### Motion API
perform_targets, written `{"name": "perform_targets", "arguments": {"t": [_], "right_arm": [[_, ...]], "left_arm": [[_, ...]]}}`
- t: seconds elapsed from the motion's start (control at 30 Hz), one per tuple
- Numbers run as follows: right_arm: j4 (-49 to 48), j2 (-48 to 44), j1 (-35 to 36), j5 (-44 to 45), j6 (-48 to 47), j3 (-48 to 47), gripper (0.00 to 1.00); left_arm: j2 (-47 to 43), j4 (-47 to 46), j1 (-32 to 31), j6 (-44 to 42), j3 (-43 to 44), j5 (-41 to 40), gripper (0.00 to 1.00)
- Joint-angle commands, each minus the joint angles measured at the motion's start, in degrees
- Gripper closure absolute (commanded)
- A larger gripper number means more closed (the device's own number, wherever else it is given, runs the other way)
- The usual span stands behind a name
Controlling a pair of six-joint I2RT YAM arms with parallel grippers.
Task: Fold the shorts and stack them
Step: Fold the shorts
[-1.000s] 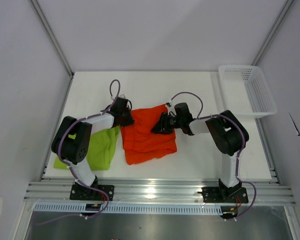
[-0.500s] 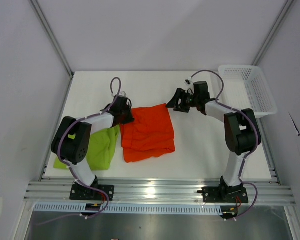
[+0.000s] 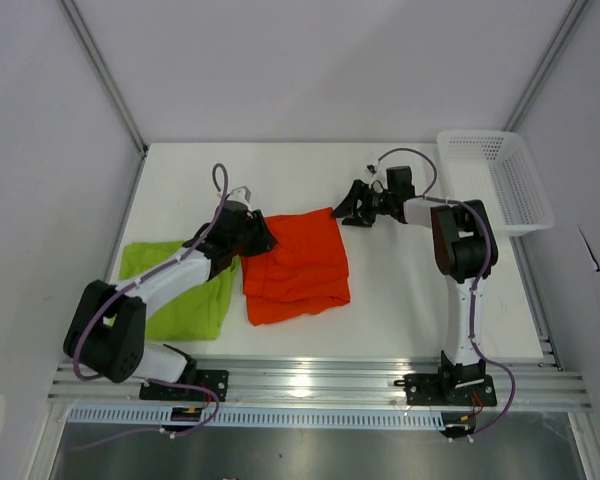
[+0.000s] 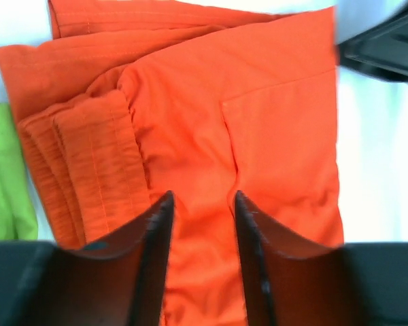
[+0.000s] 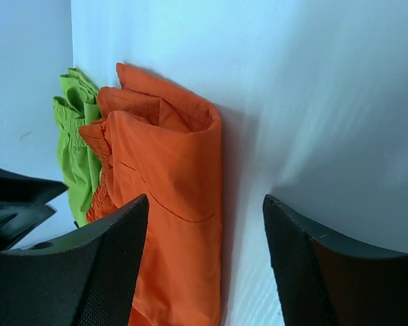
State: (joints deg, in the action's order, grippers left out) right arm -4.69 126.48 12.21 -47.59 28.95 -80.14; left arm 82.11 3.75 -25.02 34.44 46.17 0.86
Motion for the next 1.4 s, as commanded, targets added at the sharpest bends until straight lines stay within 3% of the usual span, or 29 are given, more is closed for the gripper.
{"name": "perform_targets", "arguments": {"t": [0.0,0.1,0.27,0.37,0.4,0.5,0.6,0.67,0.8,0.87,0.9,0.97,1.0,1.03,1.07,1.2,1.37], "right_arm": [[-1.3,2.9,1.8,-2.6,0.0,-2.6,0.3],[-0.6,4.6,3.7,-2.6,-0.2,-3.6,0.33],[-0.8,6.4,5.9,-3.0,1.2,-5.6,0.53],[-0.2,6.8,6.6,-2.7,1.7,-7.1,0.74],[-0.6,6.6,6.6,-2.2,2.2,-7.4,0.98],[-5.9,5.1,5.0,1.3,7.2,-5.7,1.0],[-19.5,-1.2,1.1,9.2,17.2,5.4,1.0],[-27.9,-8.1,-0.9,13.6,21.6,16.9,1.0],[-34.7,-23.5,-3.1,32.7,26.0,37.7,1.0],[-38.9,-32.1,-1.8,36.4,28.8,49.5,1.0],[-38.2,-34.8,-0.3,40.0,28.8,52.2,0.94],[-29.6,-43.3,8.2,45.4,27.1,56.4,0.62],[-25.1,-46.2,12.0,49.3,26.8,57.3,0.4],[-18.9,-48.8,15.7,56.0,27.7,58.4,0.32],[-17.8,-53.7,22.3,57.2,28.9,59.9,0.26],[-12.8,-64.1,31.1,55.0,35.6,68.9,0.18],[5.9,-78.4,31.0,56.5,30.5,67.1,0.05]], "left_arm": [[-6.7,1.2,-0.9,0.0,-2.0,0.6,0.53],[-8.8,2.9,-1.3,-0.2,-3.6,0.6,0.5],[-12.7,3.9,-1.4,-0.2,-6.4,0.8,0.5],[-14.6,4.3,-1.4,-0.4,-7.8,0.7,0.5],[-15.0,4.4,-1.4,-0.3,-7.9,0.7,0.5],[-16.2,4.7,-1.4,-0.3,-8.7,0.6,0.49],[-16.9,4.9,-1.4,-0.3,-9.2,0.5,0.49],[-17.1,5.0,-1.4,-0.3,-9.1,0.7,0.49],[-17.6,4.9,-1.4,-0.2,-9.3,1.2,0.49],[-17.8,4.5,-1.4,0.0,-9.9,1.7,0.49],[-18.0,4.3,-1.4,0.1,-10.3,1.7,0.48],[-17.9,4.3,-1.5,0.2,-10.6,1.4,0.45],[-17.7,4.7,-1.4,0.0,-10.5,1.4,0.43],[-17.6,5.0,-1.4,-0.1,-10.7,1.3,0.38],[-17.5,5.3,-1.5,-0.1,-10.7,1.1,0.35],[-17.9,6.2,-1.4,-0.1,-11.0,0.5,0.2],[-17.0,9.7,-1.3,-1.0,-9.0,-0.6,0.11]]}}
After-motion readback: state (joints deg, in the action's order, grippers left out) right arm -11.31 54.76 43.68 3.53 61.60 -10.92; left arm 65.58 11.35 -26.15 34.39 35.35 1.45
